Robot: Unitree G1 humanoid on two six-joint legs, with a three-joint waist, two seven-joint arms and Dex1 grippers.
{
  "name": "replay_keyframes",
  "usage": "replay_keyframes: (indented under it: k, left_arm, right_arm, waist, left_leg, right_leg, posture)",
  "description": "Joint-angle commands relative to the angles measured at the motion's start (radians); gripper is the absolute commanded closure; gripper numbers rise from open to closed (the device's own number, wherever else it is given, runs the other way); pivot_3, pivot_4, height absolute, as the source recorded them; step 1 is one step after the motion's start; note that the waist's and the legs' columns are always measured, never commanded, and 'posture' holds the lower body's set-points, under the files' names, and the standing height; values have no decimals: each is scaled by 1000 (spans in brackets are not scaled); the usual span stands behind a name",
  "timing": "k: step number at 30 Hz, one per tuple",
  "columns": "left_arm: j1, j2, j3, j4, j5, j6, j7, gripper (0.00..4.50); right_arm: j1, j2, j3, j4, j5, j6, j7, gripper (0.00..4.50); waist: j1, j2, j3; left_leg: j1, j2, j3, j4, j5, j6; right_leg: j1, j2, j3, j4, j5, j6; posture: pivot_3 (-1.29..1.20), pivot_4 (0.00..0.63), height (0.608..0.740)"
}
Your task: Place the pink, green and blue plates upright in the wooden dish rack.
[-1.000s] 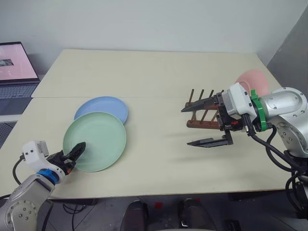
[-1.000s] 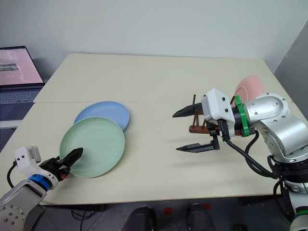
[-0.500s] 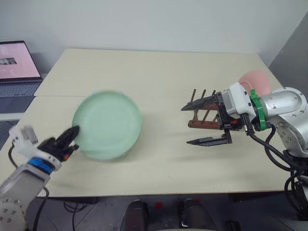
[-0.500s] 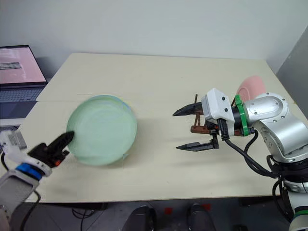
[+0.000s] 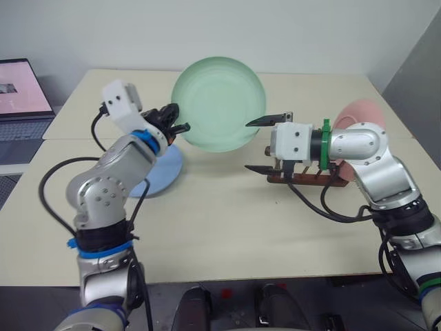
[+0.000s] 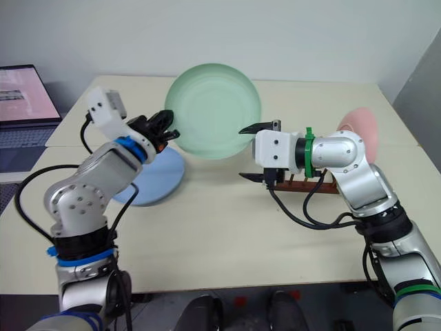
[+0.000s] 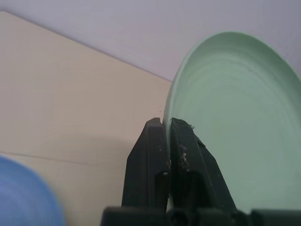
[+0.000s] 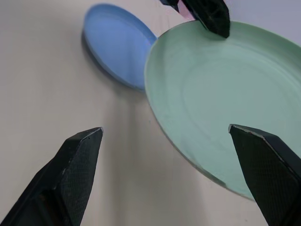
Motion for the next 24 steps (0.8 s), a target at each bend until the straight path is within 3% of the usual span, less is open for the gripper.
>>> replay_keyframes:
  k: [1,6,7,10,19,20,24]
  left_arm:
    - [-85,-42,-52,71,117,-66,-7,4461]
    - [-148,-79,-49,162,186,-81,-41,4461]
    - [-156,-83,-48,172,192,-75,-50,4489]
    - [-164,-98,-40,179,207,-61,-58,4500]
    - [-172,-127,-23,163,226,-5,-68,4500]
    - [-172,-127,-21,159,228,-4,-74,4500]
    - [-165,-104,-22,136,236,-7,-137,4500]
  right_arm:
    - [-59,17,36,112,-158,-141,-91,0]
    - [-101,34,75,247,-292,-254,-155,0]
    - [-111,43,80,275,-319,-269,-177,179]
    - [-129,64,89,328,-376,-313,-220,928]
    - [-164,102,106,448,-473,-404,-283,4257]
    - [-166,103,103,453,-475,-413,-287,4481]
    - [-173,107,88,463,-472,-433,-291,4481]
  waist:
    - [0,0,0]
    - [-1,0,0]
    - [0,0,0]
    - [-1,0,0]
    - [-1,0,0]
    - [-1,0,0]
    - [-1,0,0]
  left_leg:
    - [-1,0,1,0,1,-1]
    - [-1,1,4,-1,3,-5]
    - [-1,1,4,-1,3,-5]
    - [-1,1,5,-1,3,-6]
    - [-1,1,5,-1,5,-8]
    - [-1,1,5,-1,5,-8]
    - [-1,2,5,-1,5,-9]
  right_leg:
    - [0,0,-1,0,0,0]
    - [-1,1,-2,0,0,0]
    - [-1,1,-2,0,0,0]
    - [-1,0,-1,0,0,0]
    - [-1,0,-2,0,0,0]
    - [-1,0,-2,0,0,0]
    - [-1,0,-2,1,0,0]
  posture:
    - [0,150,738]
    - [0,150,738]
    - [0,150,738]
    - [0,150,738]
    - [0,150,738]
    - [0,150,738]
    - [0,150,738]
